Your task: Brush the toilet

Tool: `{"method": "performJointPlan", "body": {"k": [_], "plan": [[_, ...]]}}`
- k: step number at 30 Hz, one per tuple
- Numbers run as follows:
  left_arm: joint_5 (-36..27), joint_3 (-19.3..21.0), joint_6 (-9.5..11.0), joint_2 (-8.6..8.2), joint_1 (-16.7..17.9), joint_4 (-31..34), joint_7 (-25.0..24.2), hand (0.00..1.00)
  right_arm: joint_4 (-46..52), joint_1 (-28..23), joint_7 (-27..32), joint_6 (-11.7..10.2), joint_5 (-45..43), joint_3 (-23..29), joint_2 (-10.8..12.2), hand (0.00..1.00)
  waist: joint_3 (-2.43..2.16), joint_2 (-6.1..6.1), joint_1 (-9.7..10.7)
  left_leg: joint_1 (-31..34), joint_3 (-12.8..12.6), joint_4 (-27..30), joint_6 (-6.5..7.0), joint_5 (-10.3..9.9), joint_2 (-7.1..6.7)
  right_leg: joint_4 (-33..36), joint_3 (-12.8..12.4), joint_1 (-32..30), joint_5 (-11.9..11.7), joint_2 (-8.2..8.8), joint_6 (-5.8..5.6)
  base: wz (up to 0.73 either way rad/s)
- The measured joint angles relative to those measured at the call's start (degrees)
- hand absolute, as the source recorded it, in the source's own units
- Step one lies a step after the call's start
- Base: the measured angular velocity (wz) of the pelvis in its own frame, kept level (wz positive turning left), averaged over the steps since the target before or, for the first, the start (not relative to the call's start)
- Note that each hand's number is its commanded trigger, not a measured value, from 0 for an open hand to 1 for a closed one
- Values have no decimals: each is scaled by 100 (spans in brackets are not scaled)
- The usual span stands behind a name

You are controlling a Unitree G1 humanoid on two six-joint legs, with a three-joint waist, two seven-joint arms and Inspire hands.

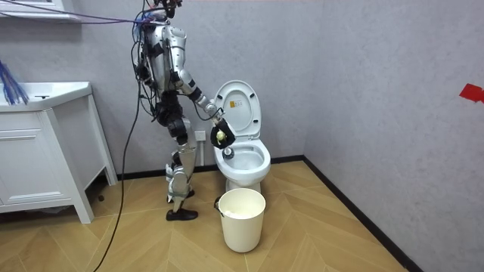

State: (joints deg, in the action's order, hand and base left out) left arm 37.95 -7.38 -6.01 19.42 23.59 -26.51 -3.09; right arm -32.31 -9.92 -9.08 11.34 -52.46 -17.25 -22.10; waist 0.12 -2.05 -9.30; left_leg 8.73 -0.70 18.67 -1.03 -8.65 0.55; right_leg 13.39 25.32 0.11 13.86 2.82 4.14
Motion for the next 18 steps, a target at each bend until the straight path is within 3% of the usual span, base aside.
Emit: {"method": "performJointPlan", "body": {"k": [2,7,13,18], "plan": [[-39,63,5,-76,90,-85,-89,0,-48,-14,0,-1,6,65,35,100,28,14,-68,-135,-16,-49,9,-21,-17,-103,-16,127,21,-15,-35,21],[-249,179,-41,-107,310,-179,-223,0,-78,-82,-29,-3,48,179,134,100,31,28,-101,-344,-18,-128,12,-119,-31,-96,-26,293,113,-15,-98,6],[-925,246,-158,-267,280,-604,-222,0,-147,-164,66,-3,558,282,251,100,32,53,-87,-418,-55,-169,15,-124,-45,-93,-108,328,111,1,-103,-9],[-1034,313,-165,-327,247,-1159,-219,0,-583,-173,335,-82,1355,425,387,100,19,94,-46,-576,-74,-246,14,-126,-47,-172,-125,470,110,-1,-104,-3]]}}
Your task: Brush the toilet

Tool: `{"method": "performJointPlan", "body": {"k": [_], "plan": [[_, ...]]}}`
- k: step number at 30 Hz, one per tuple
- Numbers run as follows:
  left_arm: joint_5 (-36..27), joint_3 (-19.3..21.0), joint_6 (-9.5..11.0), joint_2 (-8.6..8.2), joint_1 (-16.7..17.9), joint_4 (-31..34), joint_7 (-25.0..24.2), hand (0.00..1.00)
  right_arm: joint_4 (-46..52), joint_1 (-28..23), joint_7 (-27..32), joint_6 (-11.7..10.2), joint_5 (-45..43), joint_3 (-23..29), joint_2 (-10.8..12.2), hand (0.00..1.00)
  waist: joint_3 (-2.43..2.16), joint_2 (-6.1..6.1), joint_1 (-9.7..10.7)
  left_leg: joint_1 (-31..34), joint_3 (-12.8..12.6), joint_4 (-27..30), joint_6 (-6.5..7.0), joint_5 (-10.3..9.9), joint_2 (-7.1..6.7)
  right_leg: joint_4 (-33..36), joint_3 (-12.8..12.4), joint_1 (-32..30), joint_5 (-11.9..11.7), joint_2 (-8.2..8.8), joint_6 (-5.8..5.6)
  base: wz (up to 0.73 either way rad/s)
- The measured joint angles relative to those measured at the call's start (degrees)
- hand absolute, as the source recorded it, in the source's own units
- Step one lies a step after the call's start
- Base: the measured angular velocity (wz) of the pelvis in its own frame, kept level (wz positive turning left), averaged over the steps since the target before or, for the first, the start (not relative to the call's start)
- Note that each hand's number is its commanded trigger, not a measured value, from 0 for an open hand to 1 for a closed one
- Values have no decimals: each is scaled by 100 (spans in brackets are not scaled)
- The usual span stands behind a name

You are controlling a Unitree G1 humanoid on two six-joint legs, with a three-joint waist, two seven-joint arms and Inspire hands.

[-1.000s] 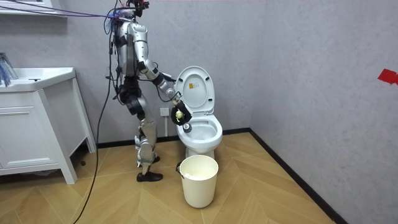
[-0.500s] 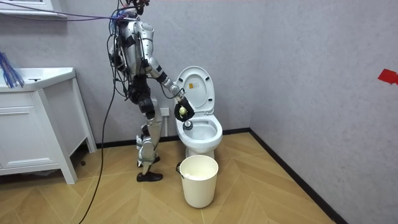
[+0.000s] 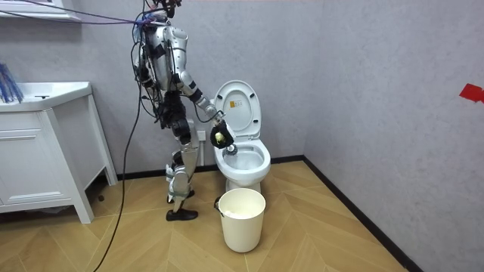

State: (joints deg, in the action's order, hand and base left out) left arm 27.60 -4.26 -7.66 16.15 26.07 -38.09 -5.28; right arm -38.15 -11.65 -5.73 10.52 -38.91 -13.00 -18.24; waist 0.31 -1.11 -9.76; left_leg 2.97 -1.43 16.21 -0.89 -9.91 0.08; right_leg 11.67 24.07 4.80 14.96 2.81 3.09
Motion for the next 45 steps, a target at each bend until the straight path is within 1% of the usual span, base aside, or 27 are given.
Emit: {"method": "performJointPlan", "body": {"k": [1,2,3,4,6,7,9,10,12,15,17,18,19,21,22,23,26,27,29,32,35,36,37,38,39,41,45], "plan": [[-13,71,-48,-45,7,-143,0,0,-109,-36,62,-46,330,96,26,100,0,17,4,-46,-6,-10,-1,-13,-1,1,-22,30,1,1,-2,-7],[-79,216,-134,-147,26,-274,0,0,-197,-46,111,-71,653,188,49,100,-5,20,27,-75,-19,-57,-4,-19,-1,0,-32,35,3,1,-5,-6],[-117,295,-162,-192,24,-336,0,0,-200,-63,135,-70,794,271,73,100,-8,36,32,-78,-20,-75,-4,-19,-1,-1,-30,32,4,0,-7,0],[-223,417,-199,-261,20,-429,0,0,-201,-91,215,-74,1167,405,108,100,-1,57,90,-81,-19,-96,-4,-18,-4,-3,-28,31,6,-2,-10,6],[-343,545,-234,-325,28,-672,-1,0,-255,-110,416,-142,1992,686,241,100,1,76,168,-206,-88,-203,-6,-18,6,-27,-64,94,7,-6,-15,-4],[-340,604,-252,-355,30,-720,-1,0,-297,-118,487,-191,2211,741,281,100,2,74,175,-247,-112,-231,-6,-18,8,-39,-75,120,8,-7,-18,-12],[-360,664,-342,-464,23,-856,0,0,-497,-132,729,-298,3053,806,380,100,-8,54,221,-376,-187,-297,-6,-18,10,-89,-140,209,10,-15,-33,-10],[-394,667,-364,-501,0,-879,0,0,-547,-138,767,-314,3215,808,393,100,-12,47,239,-397,-204,-299,-6,-18,8,-91,-185,218,16,-16,-43,-14],[-534,757,-380,-672,-27,-954,3,0,-710,-171,870,-415,3844,820,419,100,-12,35,312,-431,-315,-302,-5,-18,11,-96,-264,225,11,-10,-53,-17],[-560,861,-379,-728,-146,-1024,7,0,-834,-302,973,-466,4463,988,551,100,-21,-3,385,-485,-322,-307,-5,-19,8,-98,-353,247,8,-13,-48,-14],[-567,864,-374,-738,-221,-1042,35,0,-923,-371,1102,-473,4982,1112,621,100,-16,-3,628,-601,-349,-402,-5,-19,6,-107,-391,313,8,-16,-48,-11],[-565,864,-368,-741,-241,-1042,36,0,-964,-375,1137,-481,5062,1165,644,100,-15,-3,664,-629,-369,-422,-5,-19,8,-107,-419,320,8,-18,-48,-23],[-560,866,-364,-744,-305,-1037,37,0,-1072,-390,1232,-523,5261,1244,685,100,-15,2,709,-674,-458,-456,-5,-19,22,-117,-519,323,9,-32,-48,-26],[-546,869,-349,-770,-410,-1029,37,0,-1312,-408,1325,-589,5452,1474,787,100,-19,-4,887,-694,-527,-453,-4,-19,22,-124,-661,317,9,-43,-46,-22],[-549,870,-341,-781,-427,-1029,37,0,-1357,-417,1332,-588,5498,1538,806,100,-19,-2,936,-711,-561,-457,-4,-19,23,-120,-701,318,8,-44,-46,-24],[-551,869,-324,-796,-430,-1029,37,0,-1446,-430,1357,-588,5572,1652,856,100,-22,3,968,-764,-648,-472,-4,-20,28,-103,-803,320,8,-45,-46,-39],[-554,869,-320,-818,-431,-1031,36,0,-1558,-485,1441,-590,5745,1756,956,100,-25,3,1031,-863,-712,-484,-5,-21,46,-96,-1044,322,-9,-61,-34,-42],[-554,869,-321,-830,-430,-1033,36,0,-1582,-487,1440,-589,5780,1772,974,100,-25,4,1091,-871,-765,-483,-5,-23,53,-96,-1116,313,-15,-71,-35,-30],[-560,861,-320,-842,-448,-1041,36,0,-1623,-482,1435,-591,5921,1771,989,100,-25,14,1131,-898,-800,-484,-6,-23,70,-105,-1197,296,-44,-86,-23,-25],[-564,860,-320,-866,-447,-1082,36,0,-1752,-465,1448,-592,6418,1771,1005,100,-23,19,1146,-955,-803,-503,-12,-28,81,-105,-1298,314,-53,-101,-16,-19],[-564,859,-328,-902,-486,-1300,37,0,-1924,-457,1443,-592,6930,1780,1037,100,-22,23,1219,-961,-815,-504,-13,-28,83,-109,-1315,302,-53,-106,-16,-2],[-573,857,-336,-905,-491,-1387,37,0,-2021,-458,1441,-588,7178,1853,1083,62,-17,39,1242,-960,-803,-503,-14,-29,86,-107,-1332,291,-53,-113,-16,0],[-578,857,-343,-908,-499,-1435,37,0,-2058,-451,1443,-587,7322,1898,1114,51,-19,47,1245,-960,-802,-503,-20,-33,89,-104,-1347,284,-53,-118,-15,-10],[-616,857,-371,-912,-518,-1507,37,0,-2152,-419,1445,-586,7563,1935,1145,0,-34,60,1248,-963,-799,-503,-41,-46,101,-97,-1405,264,-57,-137,-9,-19],[-711,862,-373,-911,-476,-1556,37,0,-2206,-401,1441,-581,7719,1957,1153,0,-45,60,1254,-965,-793,-502,-42,-47,105,-94,-1449,251,-63,-144,0,-19],[-796,871,-374,-911,-483,-1630,36,0,-2326,-396,1426,-562,7811,2019,1155,0,-49,78,1289,-971,-789,-503,-42,-47,105,-94,-1463,255,-65,-146,0,-5],[-948,871,-370,-911,-540,-1706,36,0,-2579,-385,1395,-539,7909,2115,1177,0,-40,88,1302,-975,-791,-504,-43,-48,118,-97,-1497,252,-70,-164,9,-1]]}}
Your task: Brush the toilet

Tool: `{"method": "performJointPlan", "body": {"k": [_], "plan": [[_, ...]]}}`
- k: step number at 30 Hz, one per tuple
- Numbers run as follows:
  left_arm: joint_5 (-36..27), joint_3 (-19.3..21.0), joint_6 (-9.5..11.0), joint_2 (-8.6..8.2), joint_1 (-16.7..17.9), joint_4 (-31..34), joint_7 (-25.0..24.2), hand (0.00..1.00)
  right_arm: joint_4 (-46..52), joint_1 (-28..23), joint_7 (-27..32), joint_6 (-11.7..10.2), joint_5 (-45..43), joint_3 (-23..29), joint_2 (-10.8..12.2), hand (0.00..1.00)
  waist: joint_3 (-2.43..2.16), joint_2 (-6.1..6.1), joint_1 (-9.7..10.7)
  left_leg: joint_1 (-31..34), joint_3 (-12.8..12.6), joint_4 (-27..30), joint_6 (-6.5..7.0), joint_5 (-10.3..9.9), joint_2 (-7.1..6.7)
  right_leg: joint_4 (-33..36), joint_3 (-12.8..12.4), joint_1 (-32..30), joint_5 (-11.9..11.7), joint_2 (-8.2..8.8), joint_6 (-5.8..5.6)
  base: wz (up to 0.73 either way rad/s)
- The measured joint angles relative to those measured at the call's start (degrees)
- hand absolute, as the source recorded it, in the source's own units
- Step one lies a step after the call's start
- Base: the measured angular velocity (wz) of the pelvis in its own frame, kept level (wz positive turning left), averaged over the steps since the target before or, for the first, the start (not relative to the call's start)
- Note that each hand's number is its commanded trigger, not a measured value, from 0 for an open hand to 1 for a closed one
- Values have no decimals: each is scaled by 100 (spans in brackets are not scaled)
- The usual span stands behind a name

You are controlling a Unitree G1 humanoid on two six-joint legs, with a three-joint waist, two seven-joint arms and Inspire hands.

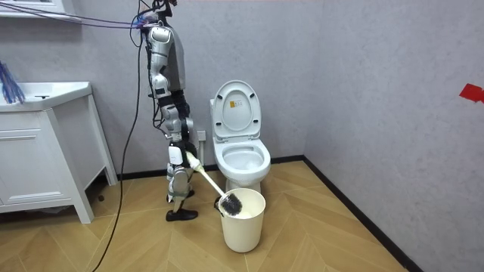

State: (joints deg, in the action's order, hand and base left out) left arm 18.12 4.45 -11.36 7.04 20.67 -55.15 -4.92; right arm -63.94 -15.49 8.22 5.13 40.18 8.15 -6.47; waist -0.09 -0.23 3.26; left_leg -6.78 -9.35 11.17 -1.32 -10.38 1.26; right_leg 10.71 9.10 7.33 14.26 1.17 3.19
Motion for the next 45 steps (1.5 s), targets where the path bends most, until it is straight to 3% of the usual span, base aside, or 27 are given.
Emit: {"method": "performJointPlan", "body": {"k": [12,24,45], "plan": [[-48,32,3,0,-27,-2,-1,0,-246,60,-277,69,-666,-2,15,0,10,-9,-28,5,-8,8,-1,-1,17,-7,-87,-37,-11,-32,20,-2],[-54,77,-3,-1,-70,-193,1,0,-269,118,4,60,-1318,-12,8,0,16,-18,-66,0,1,7,-2,-4,17,-7,-96,-38,-14,-33,23,0],[-50,182,-41,0,-127,-306,1,0,-406,156,97,59,-1563,0,0,0,14,-35,-58,-5,12,-2,-2,-4,21,-4,-115,-45,-17,-39,28,0]]}}
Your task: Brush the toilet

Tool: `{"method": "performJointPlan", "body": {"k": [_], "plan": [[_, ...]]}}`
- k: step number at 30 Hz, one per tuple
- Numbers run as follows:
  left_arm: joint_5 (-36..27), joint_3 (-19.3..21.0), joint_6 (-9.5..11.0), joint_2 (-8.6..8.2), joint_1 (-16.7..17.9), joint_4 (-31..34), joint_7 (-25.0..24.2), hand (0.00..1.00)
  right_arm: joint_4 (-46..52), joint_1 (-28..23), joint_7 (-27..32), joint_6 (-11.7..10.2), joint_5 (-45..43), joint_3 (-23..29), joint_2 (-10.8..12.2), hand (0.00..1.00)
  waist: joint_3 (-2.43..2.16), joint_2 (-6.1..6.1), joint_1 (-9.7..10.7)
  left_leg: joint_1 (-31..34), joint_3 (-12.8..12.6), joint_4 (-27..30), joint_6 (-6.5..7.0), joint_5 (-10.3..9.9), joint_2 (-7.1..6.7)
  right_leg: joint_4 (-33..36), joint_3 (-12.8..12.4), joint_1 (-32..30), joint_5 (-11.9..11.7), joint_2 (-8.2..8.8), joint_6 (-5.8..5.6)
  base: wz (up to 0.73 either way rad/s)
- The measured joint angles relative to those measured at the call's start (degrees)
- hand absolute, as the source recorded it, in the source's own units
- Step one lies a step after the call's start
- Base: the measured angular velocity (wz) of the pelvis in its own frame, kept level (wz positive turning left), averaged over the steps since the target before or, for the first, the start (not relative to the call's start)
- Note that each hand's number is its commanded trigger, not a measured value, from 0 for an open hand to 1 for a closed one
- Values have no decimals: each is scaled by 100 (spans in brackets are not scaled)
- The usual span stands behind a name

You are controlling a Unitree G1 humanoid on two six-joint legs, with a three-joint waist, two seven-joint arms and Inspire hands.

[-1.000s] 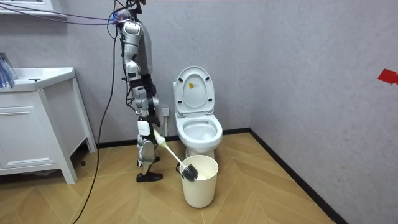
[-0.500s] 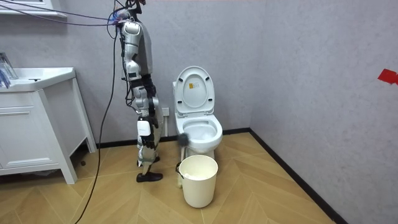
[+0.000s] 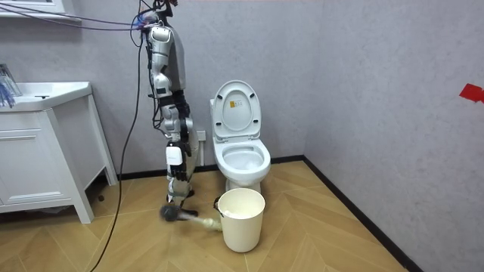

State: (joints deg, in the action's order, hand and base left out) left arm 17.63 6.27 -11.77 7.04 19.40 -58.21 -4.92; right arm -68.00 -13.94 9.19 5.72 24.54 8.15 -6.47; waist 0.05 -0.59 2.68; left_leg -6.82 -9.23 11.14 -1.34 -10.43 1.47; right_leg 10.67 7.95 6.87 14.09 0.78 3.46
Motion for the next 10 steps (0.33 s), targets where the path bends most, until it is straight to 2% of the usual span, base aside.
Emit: {"method": "performJointPlan", "body": {"k": [4,10], "plan": [[5,12,-64,0,-9,-86,-2,0,-344,21,-233,67,-50,-4,-22,0,4,-42,6,-13,-1,-41,0,0,-1,-4,2,0,1,-1,-1,0],[15,28,-195,4,-15,-147,-5,0,-714,20,-559,337,-457,-254,-86,0,8,-51,-3,-47,0,-50,0,0,-3,5,-37,3,1,-1,-2,-3]]}}
